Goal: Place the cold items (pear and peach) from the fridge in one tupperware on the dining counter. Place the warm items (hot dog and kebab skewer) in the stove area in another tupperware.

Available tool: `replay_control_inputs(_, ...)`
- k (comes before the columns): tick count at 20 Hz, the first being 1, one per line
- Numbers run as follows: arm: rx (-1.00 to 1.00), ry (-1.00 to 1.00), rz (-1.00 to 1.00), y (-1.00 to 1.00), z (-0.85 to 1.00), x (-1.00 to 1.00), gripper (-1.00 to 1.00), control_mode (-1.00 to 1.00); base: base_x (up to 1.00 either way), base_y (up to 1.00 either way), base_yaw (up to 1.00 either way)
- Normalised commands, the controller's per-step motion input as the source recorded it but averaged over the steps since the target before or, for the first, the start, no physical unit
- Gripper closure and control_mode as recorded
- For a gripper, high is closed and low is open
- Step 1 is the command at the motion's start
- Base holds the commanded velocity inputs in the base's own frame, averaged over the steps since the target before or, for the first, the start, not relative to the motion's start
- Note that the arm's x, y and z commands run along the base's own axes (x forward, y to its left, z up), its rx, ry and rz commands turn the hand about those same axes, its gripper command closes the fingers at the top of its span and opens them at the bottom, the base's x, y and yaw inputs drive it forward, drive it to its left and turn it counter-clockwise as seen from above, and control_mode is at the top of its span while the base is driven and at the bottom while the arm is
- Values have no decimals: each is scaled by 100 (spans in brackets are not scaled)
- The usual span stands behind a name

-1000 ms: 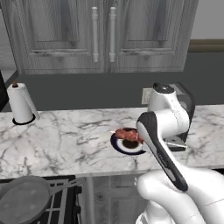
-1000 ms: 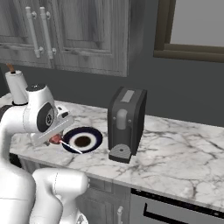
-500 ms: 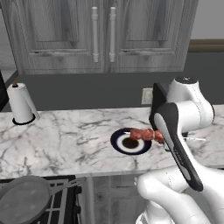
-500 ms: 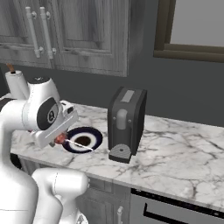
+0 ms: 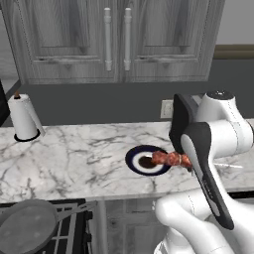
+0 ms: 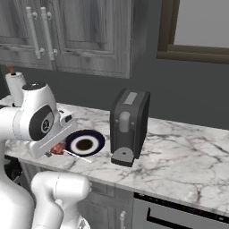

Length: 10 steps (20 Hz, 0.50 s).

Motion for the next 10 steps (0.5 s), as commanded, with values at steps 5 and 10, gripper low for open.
replay_control_inputs(5,0,0,-1,0,0,-1,100,100,-3,0,-2)
replay_control_inputs(10,0,0,0,0,0,0,100,100,-14,0,-30)
